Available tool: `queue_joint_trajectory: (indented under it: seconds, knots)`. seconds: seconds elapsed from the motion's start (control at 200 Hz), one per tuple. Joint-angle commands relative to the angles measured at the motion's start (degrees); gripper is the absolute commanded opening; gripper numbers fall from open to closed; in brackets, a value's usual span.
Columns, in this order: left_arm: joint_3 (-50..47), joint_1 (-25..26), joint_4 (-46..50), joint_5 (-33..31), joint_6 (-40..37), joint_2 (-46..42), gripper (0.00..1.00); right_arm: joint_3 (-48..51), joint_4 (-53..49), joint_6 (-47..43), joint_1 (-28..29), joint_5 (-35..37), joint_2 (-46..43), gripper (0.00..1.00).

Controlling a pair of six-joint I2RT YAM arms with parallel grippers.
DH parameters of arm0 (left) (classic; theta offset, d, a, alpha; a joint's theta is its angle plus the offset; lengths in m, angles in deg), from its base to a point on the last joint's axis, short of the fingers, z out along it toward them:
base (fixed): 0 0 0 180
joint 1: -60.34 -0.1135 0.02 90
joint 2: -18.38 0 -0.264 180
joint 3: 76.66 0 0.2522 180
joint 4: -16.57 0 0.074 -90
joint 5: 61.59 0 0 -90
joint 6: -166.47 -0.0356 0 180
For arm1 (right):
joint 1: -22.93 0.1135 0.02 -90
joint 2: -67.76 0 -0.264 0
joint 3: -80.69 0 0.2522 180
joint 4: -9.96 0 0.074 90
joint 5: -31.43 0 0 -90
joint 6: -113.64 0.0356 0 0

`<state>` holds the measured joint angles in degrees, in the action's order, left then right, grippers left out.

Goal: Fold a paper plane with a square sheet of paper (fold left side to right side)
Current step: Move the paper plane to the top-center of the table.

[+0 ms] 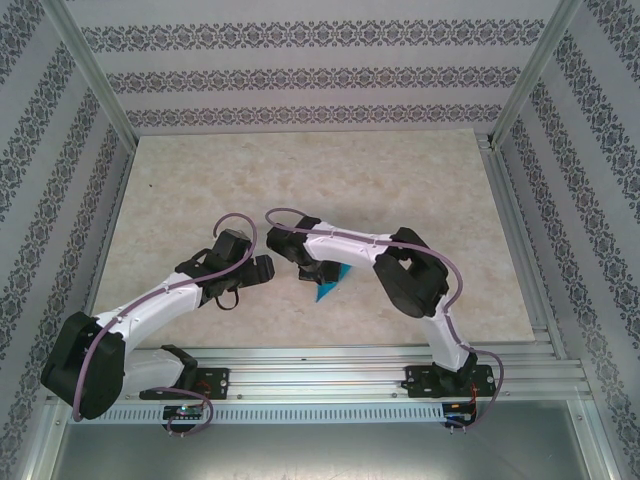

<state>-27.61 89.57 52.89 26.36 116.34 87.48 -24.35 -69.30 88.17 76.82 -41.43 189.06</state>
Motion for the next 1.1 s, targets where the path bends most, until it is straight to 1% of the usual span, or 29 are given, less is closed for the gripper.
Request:
queue_joint_trajectory:
  seconds: [0.0, 0.14, 0.28, 0.34, 0.43, 0.505, 0.614, 0.704, 0.944, 1.009, 1.094]
  knots:
    - [1.52, -0.85, 2.53, -1.71, -1.75, -1.48, 0.89, 2.48, 2.15, -4.69, -0.48, 3.02, -6.85, 0.0]
    - [2.14, -1.09, 3.75, -2.77, -1.94, -2.21, 0.89, 8.06, 7.04, -16.69, -2.81, 2.79, -12.53, 0.0]
    - [2.77, -1.26, 4.57, -3.99, -1.52, -3.14, 0.89, 15.77, 16.25, -31.78, -6.79, -5.25, -16.88, 0.0]
    - [2.92, -1.26, 4.84, -4.71, -1.12, -3.43, 0.89, 18.92, 20.6, -35.71, -8.79, -8.89, -18.39, 0.0]
    - [3.24, -1.27, 5.44, -5.74, -0.29, -3.88, 0.89, 22.23, 24.87, -38.67, -11.47, -12.8, -18.95, 0.0]
    - [3.42, -1.28, 5.8, -6.38, 0.24, -4.02, 0.89, 23.21, 26.15, -40.21, -12.78, -14.46, -17.55, 0.0]
    - [4.0, -1.28, 6.5, -6.74, 0.79, -3.92, 0.89, 22.99, 25.51, -41.02, -12.88, -15.15, -15.29, 0.0]
    - [4.17, -1.29, 6.87, -6.67, 1.18, -4.01, 0.9, 23.73, 25.85, -39.98, -13.01, -15.47, -15.2, 0.1]
    - [4.42, -1.29, 7.6, -6.83, 1.3, -4.03, 0.9, 24.22, 23.59, -38.17, -13.36, -16.41, -16.59, 0.23]
    - [4.58, -1.37, 7.75, -6.83, 1.17, -3.98, 0.9, 24.43, 23.18, -37.84, -13.43, -17.18, -16.77, 0.22]
    - [4.7, -1.24, 7.88, -7.01, 0.99, -4.03, 0.9, 24.79, 23.3, -37.27, -13.38, -18.22, -16.54, 0.19]
